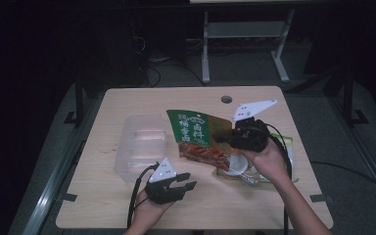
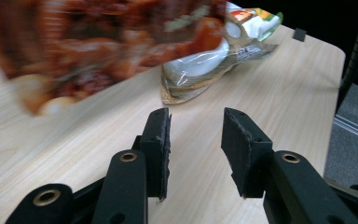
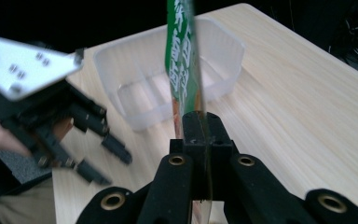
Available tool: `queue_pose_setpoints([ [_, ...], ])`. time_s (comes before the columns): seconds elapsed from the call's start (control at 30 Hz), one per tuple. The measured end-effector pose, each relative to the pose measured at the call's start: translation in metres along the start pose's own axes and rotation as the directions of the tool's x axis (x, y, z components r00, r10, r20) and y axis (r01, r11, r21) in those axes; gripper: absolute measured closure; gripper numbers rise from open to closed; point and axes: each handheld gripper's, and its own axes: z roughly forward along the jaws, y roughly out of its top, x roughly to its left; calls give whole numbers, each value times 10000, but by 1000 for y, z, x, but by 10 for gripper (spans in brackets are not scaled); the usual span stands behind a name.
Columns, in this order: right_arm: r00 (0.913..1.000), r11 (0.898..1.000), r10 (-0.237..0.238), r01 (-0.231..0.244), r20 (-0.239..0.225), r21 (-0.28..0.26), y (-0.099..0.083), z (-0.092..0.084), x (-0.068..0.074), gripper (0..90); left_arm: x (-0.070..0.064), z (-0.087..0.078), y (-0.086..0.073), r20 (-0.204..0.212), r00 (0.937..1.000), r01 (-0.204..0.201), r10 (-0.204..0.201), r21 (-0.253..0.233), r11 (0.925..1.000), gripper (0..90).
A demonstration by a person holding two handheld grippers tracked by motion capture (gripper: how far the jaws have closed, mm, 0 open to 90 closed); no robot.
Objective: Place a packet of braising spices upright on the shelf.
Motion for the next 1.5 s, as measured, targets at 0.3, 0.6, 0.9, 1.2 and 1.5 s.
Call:
queue_pose_setpoints([
  [0.3, 9993, 9994, -358, 358, -72, -19, 28, 25, 2, 898, -8, -5, -1, 120, 9994, -315, 315, -39, 9995, 570],
  [0.6, 9968, 9970, -729, 719, -335, -301, 60, 53, 9, 898, -12, -9, -4, 213, 9979, -617, 614, 131, 9980, 536],
  [0.9, 9956, 9970, -751, 738, -559, -253, 80, 81, 15, 897, -16, -8, -6, 291, 9972, -688, 683, 133, 9975, 502],
  [1.2, 9939, 9973, -672, 644, -873, -346, 97, 110, 21, 897, -17, -8, -7, 384, 9961, -800, 797, 68, 9968, 488],
  [1.5, 9919, 9980, -621, 603, -1110, -192, 102, 139, 26, 897, -22, -7, -7, 504, 9953, -827, 824, 39, 9966, 477],
])
